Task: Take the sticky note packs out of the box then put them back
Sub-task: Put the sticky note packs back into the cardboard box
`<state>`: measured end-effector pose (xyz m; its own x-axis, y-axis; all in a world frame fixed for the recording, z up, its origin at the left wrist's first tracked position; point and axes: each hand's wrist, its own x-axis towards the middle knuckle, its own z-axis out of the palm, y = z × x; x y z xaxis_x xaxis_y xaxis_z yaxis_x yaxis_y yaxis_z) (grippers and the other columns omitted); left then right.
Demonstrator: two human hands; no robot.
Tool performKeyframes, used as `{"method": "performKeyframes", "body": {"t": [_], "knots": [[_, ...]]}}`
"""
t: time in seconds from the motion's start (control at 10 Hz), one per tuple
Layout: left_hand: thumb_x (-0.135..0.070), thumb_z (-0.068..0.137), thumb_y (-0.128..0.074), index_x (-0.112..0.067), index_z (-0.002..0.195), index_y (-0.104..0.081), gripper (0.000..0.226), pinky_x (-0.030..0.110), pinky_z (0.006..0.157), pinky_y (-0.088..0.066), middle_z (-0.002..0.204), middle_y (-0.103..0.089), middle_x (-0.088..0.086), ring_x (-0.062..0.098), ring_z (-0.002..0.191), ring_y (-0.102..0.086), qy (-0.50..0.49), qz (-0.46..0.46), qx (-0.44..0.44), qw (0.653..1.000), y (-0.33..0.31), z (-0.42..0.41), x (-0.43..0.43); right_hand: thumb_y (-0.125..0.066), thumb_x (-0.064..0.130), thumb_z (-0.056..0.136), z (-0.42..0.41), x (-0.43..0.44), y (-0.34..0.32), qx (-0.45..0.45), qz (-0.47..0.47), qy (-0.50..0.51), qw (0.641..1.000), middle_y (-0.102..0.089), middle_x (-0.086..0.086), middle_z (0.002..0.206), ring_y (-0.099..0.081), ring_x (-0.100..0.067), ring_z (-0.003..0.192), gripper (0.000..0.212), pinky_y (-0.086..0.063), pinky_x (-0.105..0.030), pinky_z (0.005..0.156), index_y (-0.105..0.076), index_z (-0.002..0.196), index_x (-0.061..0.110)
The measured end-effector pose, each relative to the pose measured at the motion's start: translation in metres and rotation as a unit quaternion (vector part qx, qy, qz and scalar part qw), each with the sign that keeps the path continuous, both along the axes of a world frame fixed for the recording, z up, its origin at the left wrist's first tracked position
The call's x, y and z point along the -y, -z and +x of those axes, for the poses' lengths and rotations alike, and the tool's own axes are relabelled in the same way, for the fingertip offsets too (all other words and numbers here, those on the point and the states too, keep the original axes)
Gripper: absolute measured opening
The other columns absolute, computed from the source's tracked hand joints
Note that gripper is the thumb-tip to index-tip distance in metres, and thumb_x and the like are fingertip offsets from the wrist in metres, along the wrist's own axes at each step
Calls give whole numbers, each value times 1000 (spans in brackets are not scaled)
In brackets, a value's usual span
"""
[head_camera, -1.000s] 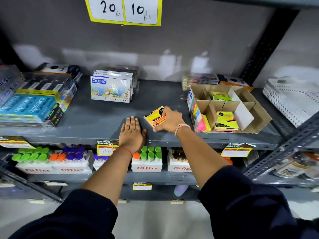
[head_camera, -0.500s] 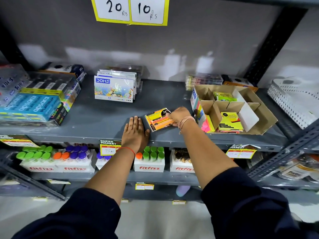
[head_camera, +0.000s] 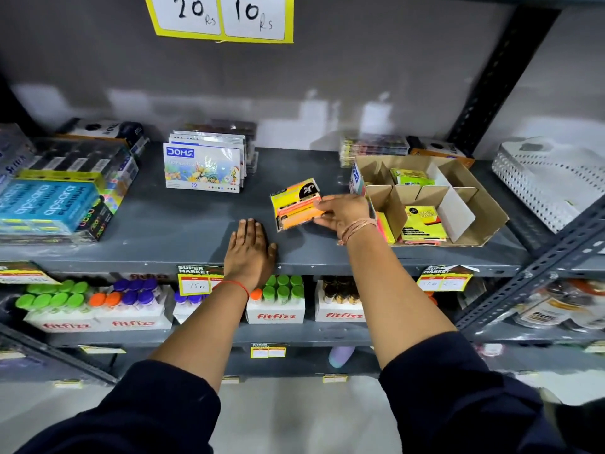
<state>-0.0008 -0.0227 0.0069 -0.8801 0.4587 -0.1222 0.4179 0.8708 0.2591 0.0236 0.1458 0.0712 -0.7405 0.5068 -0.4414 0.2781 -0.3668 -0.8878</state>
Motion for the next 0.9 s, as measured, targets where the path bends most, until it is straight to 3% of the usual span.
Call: {"method": "performKeyframes", "body": {"t": [0.2,0.3,0.4,0.5,0.6,0.7,0.8,0.9], "knots": [[-34,100,-20,-3,148,-4,59,33,121,3,160,2,11,23,148,7,28,9,-11,999,4,10,-17,-54,-13,84,62,-59,-44,-138,43,135,980,-63,8,37,-56,-5,30,27,-53,-16,40,-58,65,6],[-33,100,-20,-2,148,-5,59,34,121,2,160,0,13,24,149,3,34,6,-23,999,5,11,-16,-50,-9,86,104,-109,-50,-104,97,192,971,-62,12,34,-62,-5,40,26,-54,-15,42,-58,70,9],[-32,100,-21,-1,148,-5,59,36,122,1,160,-1,14,25,149,2,34,-4,-28,999,5,11,-18,-43,-3,92,123,-145,-40,-24,133,187,973,-60,12,32,-63,-10,45,23,-51,-15,37,-58,79,8],[-32,100,-20,-2,148,-4,59,35,121,2,160,0,13,24,149,4,33,-10,-22,999,5,12,-18,-51,5,93,119,-152,-18,82,162,199,963,-69,-2,61,-59,-15,53,17,-43,-16,26,-58,77,6],[-32,100,-19,-2,148,-3,59,36,122,2,160,2,13,24,148,5,39,-14,-15,999,4,11,-18,-62,5,85,111,-149,-2,143,205,166,954,-65,-6,87,-64,-16,66,8,-54,-23,42,-61,78,9],[-33,101,-17,-2,148,-1,59,35,122,2,160,4,13,24,148,7,42,-25,-9,999,3,11,-18,-71,11,79,102,-146,3,161,249,189,936,-70,-12,108,-69,-27,89,24,-59,-39,82,-64,98,-2],[-33,101,-16,-2,148,0,59,35,122,2,160,5,12,24,148,7,44,-28,-7,999,2,11,-18,-68,15,83,98,-136,-6,240,384,176,874,-66,-17,119,-63,-34,111,40,-50,-38,93,-61,116,-6],[-33,101,-16,-2,148,0,59,35,122,2,160,5,12,23,148,8,43,-29,-5,999,1,11,-18,-58,11,90,98,-128,-8,277,462,145,830,-62,-23,125,-57,-36,117,33,-48,-36,94,-60,117,-6]]}}
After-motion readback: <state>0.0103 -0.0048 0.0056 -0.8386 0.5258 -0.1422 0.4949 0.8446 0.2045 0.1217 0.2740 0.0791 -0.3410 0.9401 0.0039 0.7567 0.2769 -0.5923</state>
